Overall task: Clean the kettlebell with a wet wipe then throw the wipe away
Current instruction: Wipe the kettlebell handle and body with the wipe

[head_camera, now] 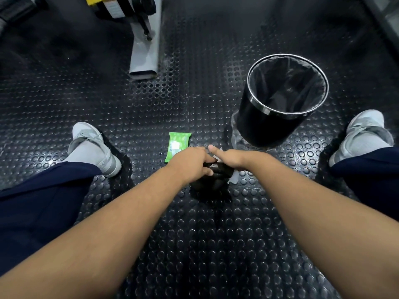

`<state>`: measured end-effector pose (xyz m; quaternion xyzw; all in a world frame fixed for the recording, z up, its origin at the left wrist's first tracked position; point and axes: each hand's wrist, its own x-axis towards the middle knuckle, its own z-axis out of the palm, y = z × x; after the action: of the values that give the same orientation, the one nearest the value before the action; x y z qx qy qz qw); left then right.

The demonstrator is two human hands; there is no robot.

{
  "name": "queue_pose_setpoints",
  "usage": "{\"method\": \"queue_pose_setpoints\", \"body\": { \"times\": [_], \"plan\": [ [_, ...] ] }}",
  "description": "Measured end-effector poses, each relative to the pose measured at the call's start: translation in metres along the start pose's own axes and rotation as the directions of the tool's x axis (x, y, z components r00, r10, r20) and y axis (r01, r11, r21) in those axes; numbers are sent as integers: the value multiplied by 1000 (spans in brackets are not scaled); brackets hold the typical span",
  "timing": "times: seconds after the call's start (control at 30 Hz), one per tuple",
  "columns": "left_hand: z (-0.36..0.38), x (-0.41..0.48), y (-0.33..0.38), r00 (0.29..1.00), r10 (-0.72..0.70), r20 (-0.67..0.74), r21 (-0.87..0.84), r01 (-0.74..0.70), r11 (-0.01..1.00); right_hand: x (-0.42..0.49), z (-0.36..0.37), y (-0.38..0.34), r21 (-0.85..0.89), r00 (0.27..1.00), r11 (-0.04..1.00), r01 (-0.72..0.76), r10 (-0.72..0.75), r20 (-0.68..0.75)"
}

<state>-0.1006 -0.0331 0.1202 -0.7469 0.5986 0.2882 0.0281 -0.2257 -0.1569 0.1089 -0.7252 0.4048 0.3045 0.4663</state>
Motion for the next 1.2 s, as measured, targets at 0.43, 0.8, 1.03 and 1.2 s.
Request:
{"method": "queue_pose_setpoints", "body": {
  "times": [0.43, 0.8, 1.03, 1.2],
  "plan": [
    [-4, 0, 4, 1000, 19, -4, 16, -19, 1000, 6, 9, 6, 115, 999, 993, -37, 41, -32],
    [-2, 2, 0, 1000, 8, 13, -15, -8, 1000, -1, 2, -6, 77, 1000, 997, 19, -17, -25],
    [-2, 1, 3, 1000, 3, -2, -8, -3, 1000, 8, 8, -4, 101, 1000, 995, 6, -6, -8],
    [-3, 0, 2, 1000, 2, 4, -38, -1, 999, -3, -12, -11, 78, 996, 997, -18, 11, 89]
  ]
}}
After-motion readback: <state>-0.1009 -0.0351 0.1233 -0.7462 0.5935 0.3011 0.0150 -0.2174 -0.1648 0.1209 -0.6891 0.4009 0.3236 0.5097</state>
